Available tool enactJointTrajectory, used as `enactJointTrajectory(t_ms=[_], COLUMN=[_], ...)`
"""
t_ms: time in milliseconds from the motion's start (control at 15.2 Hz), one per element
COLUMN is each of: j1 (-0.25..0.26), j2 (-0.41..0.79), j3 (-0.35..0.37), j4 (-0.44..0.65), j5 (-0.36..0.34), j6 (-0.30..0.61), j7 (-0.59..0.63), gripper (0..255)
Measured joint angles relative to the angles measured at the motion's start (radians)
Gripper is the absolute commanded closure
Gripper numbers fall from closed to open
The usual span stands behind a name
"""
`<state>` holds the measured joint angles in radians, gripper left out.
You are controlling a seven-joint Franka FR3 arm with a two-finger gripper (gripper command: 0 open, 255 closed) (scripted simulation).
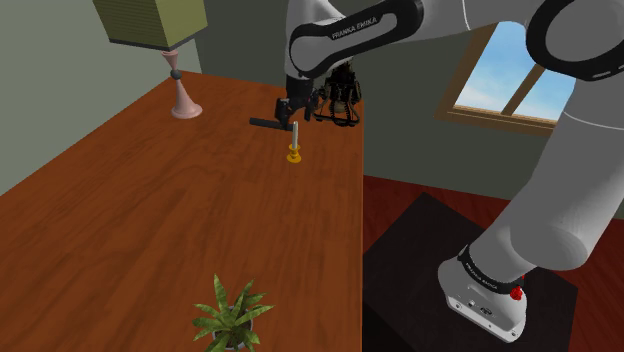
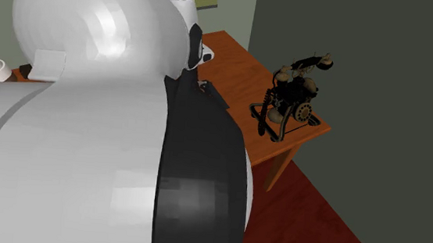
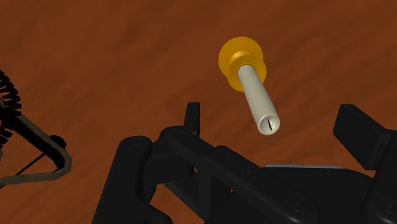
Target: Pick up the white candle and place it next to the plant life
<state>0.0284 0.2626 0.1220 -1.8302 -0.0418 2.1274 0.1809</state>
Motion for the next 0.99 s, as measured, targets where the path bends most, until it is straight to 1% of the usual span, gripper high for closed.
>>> enactJointTrajectory(t_ms=[198, 528, 594, 990], j1=[0.001, 0.001, 0.001, 0.001], j2=[0.01, 0.013, 0.013, 0.013], j3=[0.0, -0.001, -0.001, -0.001], j4=[-0.016, -0.018, -0.018, -0.018], j5=[-0.002, -0.003, -0.003, -0.003], j6=[0.026, 0.031, 0.031, 0.031], j7=[0.002, 0.002, 0.002, 0.002], gripper=[0, 0, 255, 255])
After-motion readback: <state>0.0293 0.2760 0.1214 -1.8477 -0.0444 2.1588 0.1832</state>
